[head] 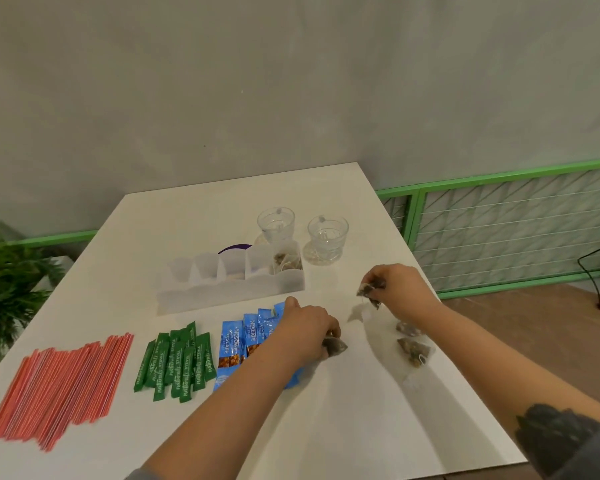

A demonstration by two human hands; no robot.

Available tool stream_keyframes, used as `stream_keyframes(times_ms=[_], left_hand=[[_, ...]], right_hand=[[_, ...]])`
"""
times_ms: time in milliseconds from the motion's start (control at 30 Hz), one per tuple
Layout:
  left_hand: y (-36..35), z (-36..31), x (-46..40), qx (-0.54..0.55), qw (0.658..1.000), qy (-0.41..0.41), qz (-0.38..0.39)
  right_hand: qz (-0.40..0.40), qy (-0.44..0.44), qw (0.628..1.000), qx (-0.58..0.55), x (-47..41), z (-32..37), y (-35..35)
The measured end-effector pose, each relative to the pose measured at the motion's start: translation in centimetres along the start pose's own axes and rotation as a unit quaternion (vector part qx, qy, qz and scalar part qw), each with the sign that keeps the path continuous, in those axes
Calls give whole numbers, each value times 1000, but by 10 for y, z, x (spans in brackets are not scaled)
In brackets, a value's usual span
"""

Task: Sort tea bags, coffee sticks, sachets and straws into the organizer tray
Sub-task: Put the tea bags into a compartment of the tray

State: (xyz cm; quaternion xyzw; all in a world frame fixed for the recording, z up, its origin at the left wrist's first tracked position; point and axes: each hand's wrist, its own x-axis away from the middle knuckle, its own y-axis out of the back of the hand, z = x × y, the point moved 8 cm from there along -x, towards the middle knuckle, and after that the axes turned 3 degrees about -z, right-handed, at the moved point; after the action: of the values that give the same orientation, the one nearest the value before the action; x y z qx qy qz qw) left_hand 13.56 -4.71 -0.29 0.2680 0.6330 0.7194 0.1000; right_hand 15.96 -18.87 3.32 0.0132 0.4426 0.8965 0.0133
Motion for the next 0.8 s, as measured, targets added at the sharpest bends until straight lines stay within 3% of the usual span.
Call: stream_keyframes(times_ms=[433, 800], left_hand=[[7, -3, -10, 99, 993, -18, -55], [81, 45, -6, 303, 932, -15, -200]], right_hand=[[-38, -18, 994, -96, -3, 9, 21], [-66, 0, 986, -151, -20, 44, 34]])
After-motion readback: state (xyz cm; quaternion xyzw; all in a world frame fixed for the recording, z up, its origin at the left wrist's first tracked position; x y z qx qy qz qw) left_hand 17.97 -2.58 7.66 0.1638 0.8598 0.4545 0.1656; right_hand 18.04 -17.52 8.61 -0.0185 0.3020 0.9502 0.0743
